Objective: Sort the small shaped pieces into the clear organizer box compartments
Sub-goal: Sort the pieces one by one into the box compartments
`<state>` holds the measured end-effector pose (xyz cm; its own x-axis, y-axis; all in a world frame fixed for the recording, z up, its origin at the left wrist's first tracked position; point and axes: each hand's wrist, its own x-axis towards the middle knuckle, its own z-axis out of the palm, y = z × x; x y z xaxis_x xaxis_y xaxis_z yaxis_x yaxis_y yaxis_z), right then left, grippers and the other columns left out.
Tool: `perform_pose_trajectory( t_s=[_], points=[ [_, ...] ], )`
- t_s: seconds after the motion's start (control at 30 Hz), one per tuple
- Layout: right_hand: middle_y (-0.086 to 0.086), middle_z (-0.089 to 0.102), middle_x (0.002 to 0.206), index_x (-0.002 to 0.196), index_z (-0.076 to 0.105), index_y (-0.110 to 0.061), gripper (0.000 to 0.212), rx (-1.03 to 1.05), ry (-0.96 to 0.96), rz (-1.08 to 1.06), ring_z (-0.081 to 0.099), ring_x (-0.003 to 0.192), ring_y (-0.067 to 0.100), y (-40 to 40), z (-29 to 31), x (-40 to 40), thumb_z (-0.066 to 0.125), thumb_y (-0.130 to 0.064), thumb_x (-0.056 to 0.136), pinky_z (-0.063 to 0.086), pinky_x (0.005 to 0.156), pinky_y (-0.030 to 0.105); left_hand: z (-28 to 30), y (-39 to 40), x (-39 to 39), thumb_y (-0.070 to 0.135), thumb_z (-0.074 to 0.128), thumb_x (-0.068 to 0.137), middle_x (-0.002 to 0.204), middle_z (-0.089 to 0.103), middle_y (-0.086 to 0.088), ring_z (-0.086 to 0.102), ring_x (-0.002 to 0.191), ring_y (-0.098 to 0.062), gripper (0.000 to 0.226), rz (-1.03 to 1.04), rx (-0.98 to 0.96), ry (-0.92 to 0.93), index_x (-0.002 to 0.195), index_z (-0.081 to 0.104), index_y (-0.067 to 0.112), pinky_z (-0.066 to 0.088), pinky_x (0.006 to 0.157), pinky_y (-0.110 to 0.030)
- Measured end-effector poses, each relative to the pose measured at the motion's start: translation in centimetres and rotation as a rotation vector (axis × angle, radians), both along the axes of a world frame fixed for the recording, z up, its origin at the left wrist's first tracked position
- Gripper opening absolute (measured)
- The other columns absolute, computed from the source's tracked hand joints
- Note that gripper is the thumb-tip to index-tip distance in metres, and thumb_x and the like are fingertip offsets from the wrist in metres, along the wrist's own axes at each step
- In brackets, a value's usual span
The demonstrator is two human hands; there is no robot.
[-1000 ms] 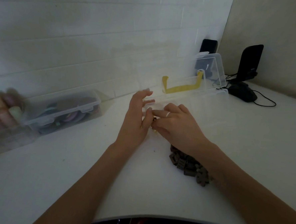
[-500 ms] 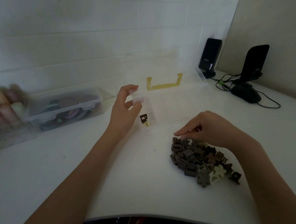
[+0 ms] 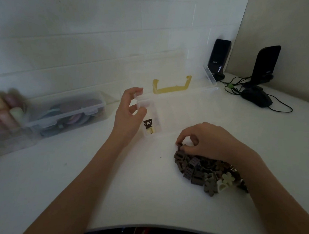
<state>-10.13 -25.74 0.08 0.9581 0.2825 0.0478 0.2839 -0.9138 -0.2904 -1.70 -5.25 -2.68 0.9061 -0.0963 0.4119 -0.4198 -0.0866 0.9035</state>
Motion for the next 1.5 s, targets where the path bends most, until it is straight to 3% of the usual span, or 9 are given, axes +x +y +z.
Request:
perform_pose_trajectory(
  t_s=[0.23, 0.47, 0.73, 0.9, 0.97, 1.1, 1.33, 1.4, 1.5],
  points=[
    [-0.006, 0.039, 0.05, 0.085, 0.063, -0.023, 0.022, 0.529, -0.097, 0.165, 0.031, 0.046, 0.008, 0.4, 0.8, -0.3, 0.079, -0.027, 0.071, 0.03, 0.049, 0.019, 0.0, 0.0, -0.2, 0.014, 0.052, 0.078, 0.112, 0.055, 0.033, 0.068, 0.098, -0.01, 0.042, 0.002, 0.013, -0.023, 0.114, 0.05, 0.036, 0.055, 0.088, -0.046],
    [-0.005, 0.067, 0.086, 0.082, 0.057, -0.018, 0.028, 0.671, -0.223, 0.092, 0.058, 0.064, 0.01, 1.3, 0.6, -0.2, 0.082, -0.019, 0.068, 0.038, 0.054, 0.007, 0.2, -0.2, -0.4, 0.014, 0.051, 0.076, 0.114, 0.056, 0.03, 0.067, 0.099, -0.014, 0.042, 0.014, 0.0, -0.037, 0.114, 0.05, 0.033, 0.056, 0.087, -0.045],
    [-0.005, 0.073, 0.083, 0.103, 0.063, -0.024, 0.021, 0.752, -0.183, 0.034, 0.066, 0.068, 0.009, 1.7, -0.1, 0.0, 0.063, -0.011, 0.086, 0.046, 0.058, 0.01, 0.3, -0.3, -0.7, 0.012, 0.049, 0.075, 0.112, 0.056, 0.032, 0.065, 0.099, -0.016, 0.044, 0.033, 0.021, -0.06, 0.113, 0.051, 0.032, 0.055, 0.087, -0.048],
    [-0.005, 0.071, 0.074, 0.091, 0.063, -0.021, 0.016, 0.796, -0.291, -0.048, 0.061, 0.065, 0.009, 1.8, -0.4, 0.1, 0.069, -0.011, 0.08, 0.04, 0.055, 0.012, 0.4, -0.4, -0.9, 0.011, 0.048, 0.073, 0.115, 0.056, 0.027, 0.063, 0.098, -0.005, 0.044, 0.033, 0.021, -0.053, 0.112, 0.051, 0.032, 0.054, 0.089, -0.046],
    [-0.006, 0.068, 0.073, 0.086, 0.066, -0.019, 0.013, 0.75, -0.351, -0.065, 0.055, 0.063, 0.007, 1.8, -0.5, 0.2, 0.071, -0.01, 0.078, 0.039, 0.055, 0.012, 0.4, -0.5, -1.0, 0.009, 0.048, 0.073, 0.115, 0.057, 0.026, 0.062, 0.096, -0.001, 0.045, 0.026, 0.022, -0.058, 0.112, 0.051, 0.032, 0.054, 0.089, -0.046],
    [-0.006, 0.059, 0.076, 0.087, 0.069, -0.019, 0.01, 0.313, -0.52, -0.031, 0.046, 0.073, 0.006, 2.0, -1.4, 0.5, 0.07, -0.014, 0.078, 0.038, 0.066, 0.015, 0.2, -0.6, -1.0, 0.008, 0.05, 0.074, 0.112, 0.056, 0.031, 0.063, 0.099, -0.009, 0.045, 0.006, 0.02, -0.06, 0.109, 0.051, 0.037, 0.055, 0.089, -0.044],
    [-0.005, 0.042, 0.072, 0.081, 0.075, -0.02, 0.005, 0.03, -0.634, -0.082, 0.035, 0.07, 0.012, 2.7, -2.3, 1.0, 0.071, -0.021, 0.078, 0.032, 0.061, 0.028, 0.4, -0.7, -1.1, -0.012, 0.049, 0.077, 0.12, 0.056, 0.013, 0.056, 0.1, 0.009, 0.051, -0.022, 0.018, -0.119, 0.116, 0.049, 0.021, 0.051, 0.081, -0.017],
    [-0.006, 0.04, 0.074, 0.087, 0.075, -0.021, 0.01, 0.033, -0.589, -0.051, 0.039, 0.069, 0.013, 2.4, -2.1, 0.9, 0.067, -0.024, 0.082, 0.033, 0.062, 0.028, 0.3, -0.6, -1.0, -0.009, 0.05, 0.076, 0.121, 0.057, 0.011, 0.056, 0.101, 0.01, 0.051, -0.021, 0.029, -0.127, 0.116, 0.049, 0.023, 0.05, 0.082, -0.016],
    [-0.005, 0.048, 0.072, 0.092, 0.074, -0.023, 0.012, 0.254, -0.503, 0.002, 0.045, 0.065, 0.009, 1.9, -1.0, 0.4, 0.065, -0.027, 0.084, 0.04, 0.06, 0.024, 0.0, -0.2, -0.5, 0.001, 0.05, 0.072, 0.121, 0.057, 0.012, 0.058, 0.1, 0.008, 0.05, 0.002, 0.03, -0.1, 0.116, 0.05, 0.026, 0.052, 0.086, -0.023]
  ],
)
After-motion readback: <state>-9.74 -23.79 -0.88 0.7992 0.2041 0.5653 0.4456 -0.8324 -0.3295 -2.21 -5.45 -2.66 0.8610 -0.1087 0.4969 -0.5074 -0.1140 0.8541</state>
